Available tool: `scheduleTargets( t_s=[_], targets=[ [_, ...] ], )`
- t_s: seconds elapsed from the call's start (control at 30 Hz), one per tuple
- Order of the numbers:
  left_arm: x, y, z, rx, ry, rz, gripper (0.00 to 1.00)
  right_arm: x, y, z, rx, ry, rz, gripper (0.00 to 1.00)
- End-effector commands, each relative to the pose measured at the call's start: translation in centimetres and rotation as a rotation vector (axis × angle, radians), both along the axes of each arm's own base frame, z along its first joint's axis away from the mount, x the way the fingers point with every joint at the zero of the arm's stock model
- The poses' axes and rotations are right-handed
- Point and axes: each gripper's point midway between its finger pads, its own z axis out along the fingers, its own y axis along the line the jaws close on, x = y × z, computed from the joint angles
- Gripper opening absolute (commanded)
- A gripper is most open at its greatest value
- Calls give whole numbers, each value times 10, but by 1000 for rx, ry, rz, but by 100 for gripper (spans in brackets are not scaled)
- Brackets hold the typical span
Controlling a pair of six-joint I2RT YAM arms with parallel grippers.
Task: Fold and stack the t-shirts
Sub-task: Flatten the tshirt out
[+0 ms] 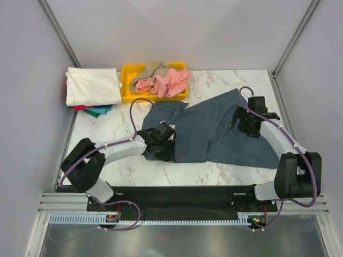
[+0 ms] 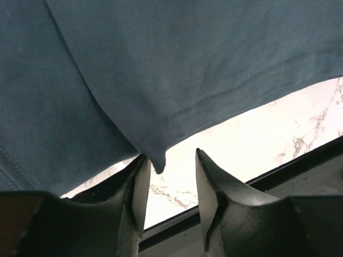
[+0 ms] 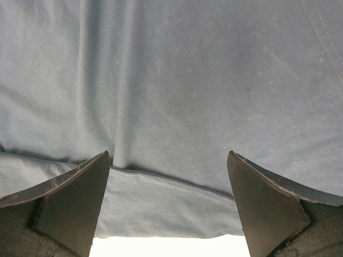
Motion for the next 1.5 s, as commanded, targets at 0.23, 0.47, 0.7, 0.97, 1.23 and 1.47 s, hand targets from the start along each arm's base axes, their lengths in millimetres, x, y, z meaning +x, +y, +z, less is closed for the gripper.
scheduleTargets(
  t_s=[0.23, 0.47, 0.7, 0.97, 1.23, 1.47],
  targets=[
    [10, -11, 6, -12, -36, -5, 28, 6, -3, 2, -22, -29, 3, 98],
    [14, -3, 6, 35, -70, -1, 2, 5, -2, -1, -16, -24, 5, 98],
    [4, -1, 69, -53, -173, 5, 2, 5, -1, 2, -8, -35, 5, 98],
    [-71, 11, 127, -231, -133, 19, 2, 9, 8, 5, 38, -57, 27, 98],
    [-181, 16, 106, -367, 129, 80, 2, 10, 21, 15, 99, -96, 69, 98],
    [-217, 9, 104, -335, 324, 40, 2, 15, 92, 62, 298, -291, 303, 98]
  ],
)
